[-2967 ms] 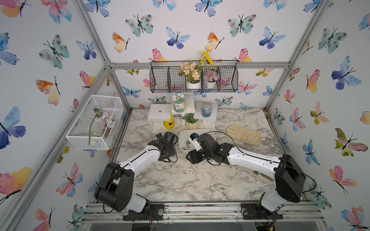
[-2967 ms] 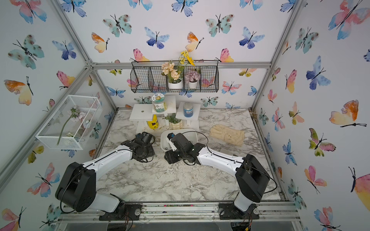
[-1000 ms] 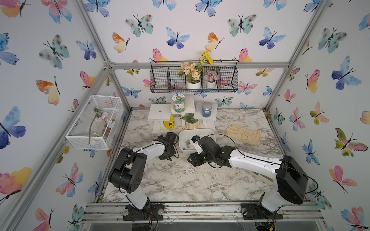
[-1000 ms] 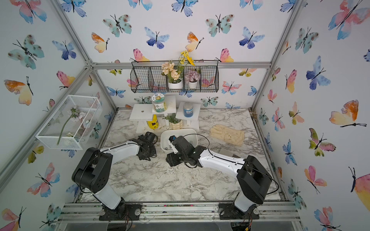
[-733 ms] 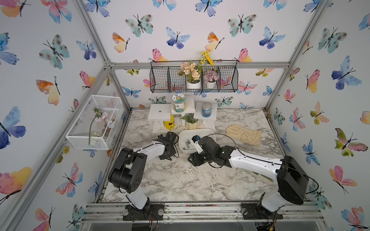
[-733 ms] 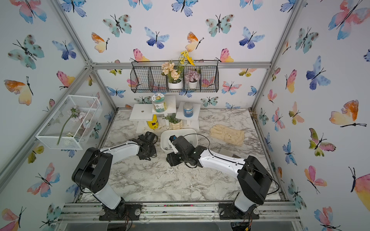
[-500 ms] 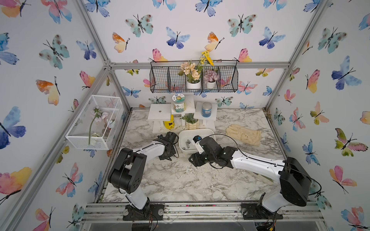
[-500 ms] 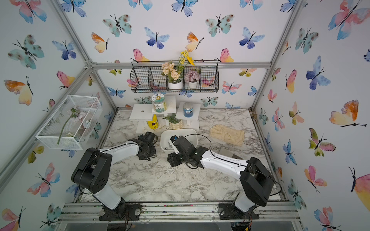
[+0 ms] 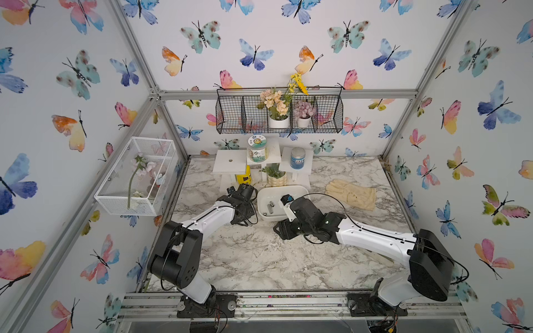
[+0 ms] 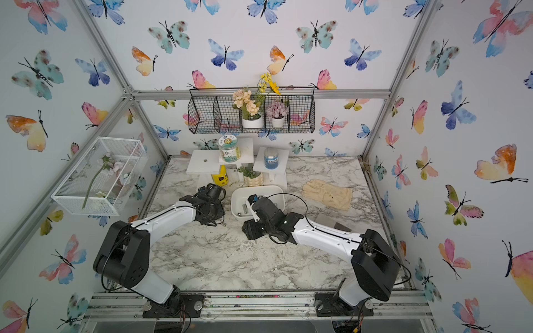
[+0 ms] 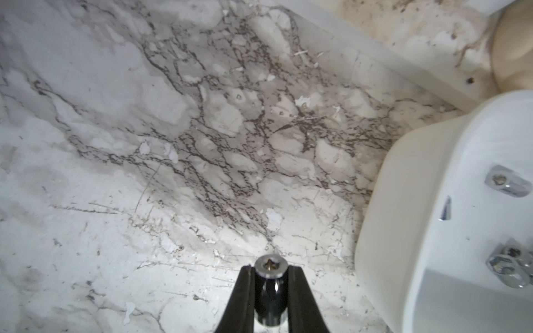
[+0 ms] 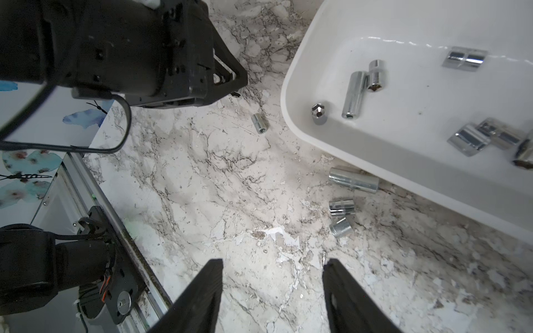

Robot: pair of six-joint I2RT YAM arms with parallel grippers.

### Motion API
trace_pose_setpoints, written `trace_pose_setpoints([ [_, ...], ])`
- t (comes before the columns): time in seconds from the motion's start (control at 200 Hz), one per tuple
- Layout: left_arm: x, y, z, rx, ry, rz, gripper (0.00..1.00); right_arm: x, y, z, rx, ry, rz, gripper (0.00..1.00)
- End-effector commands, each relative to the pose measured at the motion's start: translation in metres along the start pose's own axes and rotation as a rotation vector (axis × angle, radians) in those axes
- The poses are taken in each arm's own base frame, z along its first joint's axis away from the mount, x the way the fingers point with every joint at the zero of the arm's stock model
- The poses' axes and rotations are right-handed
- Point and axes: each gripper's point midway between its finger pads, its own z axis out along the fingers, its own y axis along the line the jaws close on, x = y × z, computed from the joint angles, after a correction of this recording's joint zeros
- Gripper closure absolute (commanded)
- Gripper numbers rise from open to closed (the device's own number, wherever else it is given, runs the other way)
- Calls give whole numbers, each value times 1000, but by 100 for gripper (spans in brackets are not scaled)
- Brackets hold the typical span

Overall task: Put the socket on the desktop into the storage box
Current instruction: Place the socket head in the storage box.

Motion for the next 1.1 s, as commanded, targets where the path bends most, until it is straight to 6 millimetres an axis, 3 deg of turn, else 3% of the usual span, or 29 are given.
trace_pose_setpoints([
  [0.0,0,-20,-17,54,2,18,88,-5,-1,-8,18,-38,10,39],
  [0.26,-1,-62,-32,116,-13,66,88,-12,-11,-24,58,-73,19,37],
  [0.536,1,-108,-39,179,-8,114,88,-14,-42,-49,93,-119,94,37],
  [0.791,12,-152,-29,211,17,162,88,-9,-71,-68,144,-140,148,36],
  [1.096,26,-188,-7,223,54,206,89,0,-86,-78,173,-151,179,36],
])
